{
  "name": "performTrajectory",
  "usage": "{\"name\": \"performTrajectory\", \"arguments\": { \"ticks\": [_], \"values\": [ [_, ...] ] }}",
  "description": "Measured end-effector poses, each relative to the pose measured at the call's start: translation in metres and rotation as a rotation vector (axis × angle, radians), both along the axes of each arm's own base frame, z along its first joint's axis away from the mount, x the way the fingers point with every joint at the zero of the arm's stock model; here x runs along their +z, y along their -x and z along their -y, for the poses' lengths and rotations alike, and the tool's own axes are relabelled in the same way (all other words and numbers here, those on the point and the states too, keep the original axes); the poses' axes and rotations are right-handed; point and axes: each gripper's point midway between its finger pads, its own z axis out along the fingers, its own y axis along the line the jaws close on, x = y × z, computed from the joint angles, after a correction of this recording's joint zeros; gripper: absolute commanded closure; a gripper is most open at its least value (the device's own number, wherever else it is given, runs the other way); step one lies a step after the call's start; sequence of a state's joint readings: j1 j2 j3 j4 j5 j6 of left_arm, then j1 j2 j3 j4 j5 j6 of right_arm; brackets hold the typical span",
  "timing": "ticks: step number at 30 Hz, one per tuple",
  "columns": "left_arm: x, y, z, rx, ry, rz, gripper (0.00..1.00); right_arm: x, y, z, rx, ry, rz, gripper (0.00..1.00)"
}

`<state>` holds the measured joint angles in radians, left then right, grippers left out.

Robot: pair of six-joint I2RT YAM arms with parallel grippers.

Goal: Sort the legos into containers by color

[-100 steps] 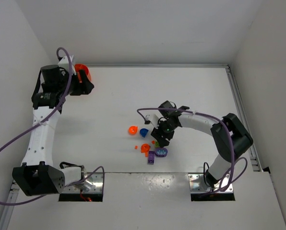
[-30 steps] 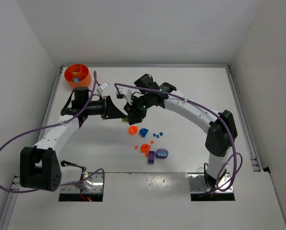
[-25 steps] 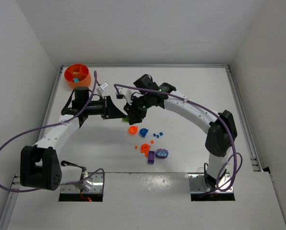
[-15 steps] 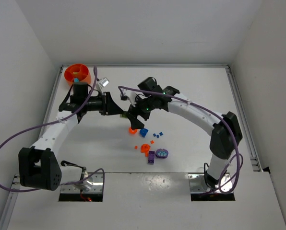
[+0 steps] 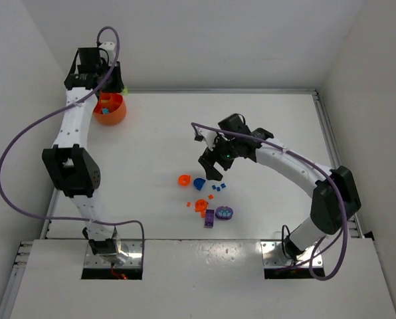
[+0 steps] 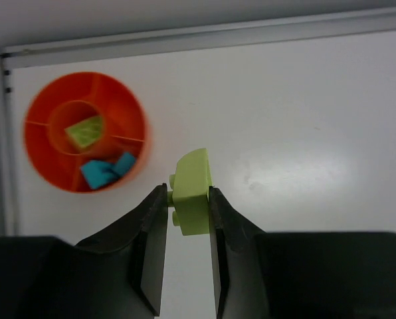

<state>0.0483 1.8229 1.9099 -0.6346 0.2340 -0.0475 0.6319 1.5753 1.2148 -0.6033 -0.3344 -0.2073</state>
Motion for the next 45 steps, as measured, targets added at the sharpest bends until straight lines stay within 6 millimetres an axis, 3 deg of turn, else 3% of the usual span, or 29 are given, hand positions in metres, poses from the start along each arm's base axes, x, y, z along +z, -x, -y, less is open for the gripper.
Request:
{"name": "performTrajectory", "arguments": {
  "ticks": [3,7,15,21,29,45],
  "values": [
    [-0.018,-0.027,-0.043,0.141,-0.108,-0.04,0.96,-0.009,-0.006,0.002,-0.013,0.01,-0.017,0.09],
    [-0.029,-0.047,-0.082,0.287,-0.232,-0.063,0.96,-0.023,-0.011,0.006,-0.028,0.029,-0.053,0.1],
    [-0.041,-0.058,-0.121,0.425,-0.323,-0.071,0.95,-0.027,-0.014,0.01,-0.042,0.025,-0.07,0.12],
    [-0.069,-0.062,-0.143,0.466,-0.323,-0.117,0.93,-0.027,-0.015,0.011,-0.044,0.019,-0.076,0.12],
    [-0.102,-0.069,-0.151,0.456,-0.289,-0.167,0.91,-0.029,-0.014,0.011,-0.042,0.019,-0.081,0.12],
    [-0.083,-0.08,-0.142,0.438,-0.23,-0.107,0.88,-0.041,-0.013,0.01,-0.039,0.035,-0.115,0.13]
  ]
}}
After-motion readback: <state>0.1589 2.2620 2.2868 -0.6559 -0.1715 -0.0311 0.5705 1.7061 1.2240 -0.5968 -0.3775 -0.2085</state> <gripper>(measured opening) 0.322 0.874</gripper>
